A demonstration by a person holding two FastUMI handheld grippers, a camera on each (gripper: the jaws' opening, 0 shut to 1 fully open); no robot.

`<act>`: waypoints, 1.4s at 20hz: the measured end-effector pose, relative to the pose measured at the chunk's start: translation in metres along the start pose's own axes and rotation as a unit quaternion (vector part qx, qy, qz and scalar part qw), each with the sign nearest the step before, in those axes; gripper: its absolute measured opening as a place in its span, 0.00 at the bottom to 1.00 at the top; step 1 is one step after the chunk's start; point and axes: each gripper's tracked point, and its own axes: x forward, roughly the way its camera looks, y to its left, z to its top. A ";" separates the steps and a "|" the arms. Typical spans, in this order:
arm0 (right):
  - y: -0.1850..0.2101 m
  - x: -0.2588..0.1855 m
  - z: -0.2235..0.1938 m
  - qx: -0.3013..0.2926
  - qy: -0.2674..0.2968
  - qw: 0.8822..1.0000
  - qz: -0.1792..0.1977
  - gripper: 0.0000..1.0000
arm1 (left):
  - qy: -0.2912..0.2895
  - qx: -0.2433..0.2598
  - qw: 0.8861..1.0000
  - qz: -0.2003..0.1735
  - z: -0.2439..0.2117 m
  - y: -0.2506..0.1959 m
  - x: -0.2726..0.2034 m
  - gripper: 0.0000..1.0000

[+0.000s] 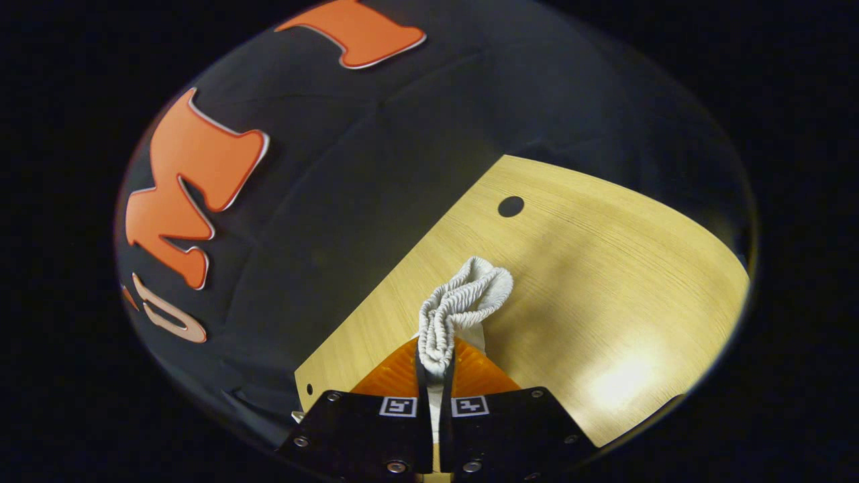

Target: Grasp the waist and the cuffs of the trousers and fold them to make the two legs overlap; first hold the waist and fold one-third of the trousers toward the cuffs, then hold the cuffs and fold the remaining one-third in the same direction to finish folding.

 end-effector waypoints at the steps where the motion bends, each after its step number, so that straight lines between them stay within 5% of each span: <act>1: 0.017 0.000 -0.006 -0.012 -0.004 1.000 0.000 0.05 | 0.002 0.001 1.000 -0.004 0.003 0.005 0.000 0.99; 12: 0.183 0.013 -0.120 -0.085 0.032 0.994 0.063 0.04 | 0.010 0.000 1.000 -0.027 0.045 0.069 0.009 1.00; 18: 0.217 0.044 -0.189 -0.136 0.080 0.985 0.066 0.04 | 0.024 -0.010 0.999 -0.025 0.045 0.102 0.015 0.99; 28: 0.247 0.067 -0.161 -0.196 0.145 0.969 0.045 0.05 | 0.029 -0.032 0.999 -0.019 0.033 0.131 0.013 1.00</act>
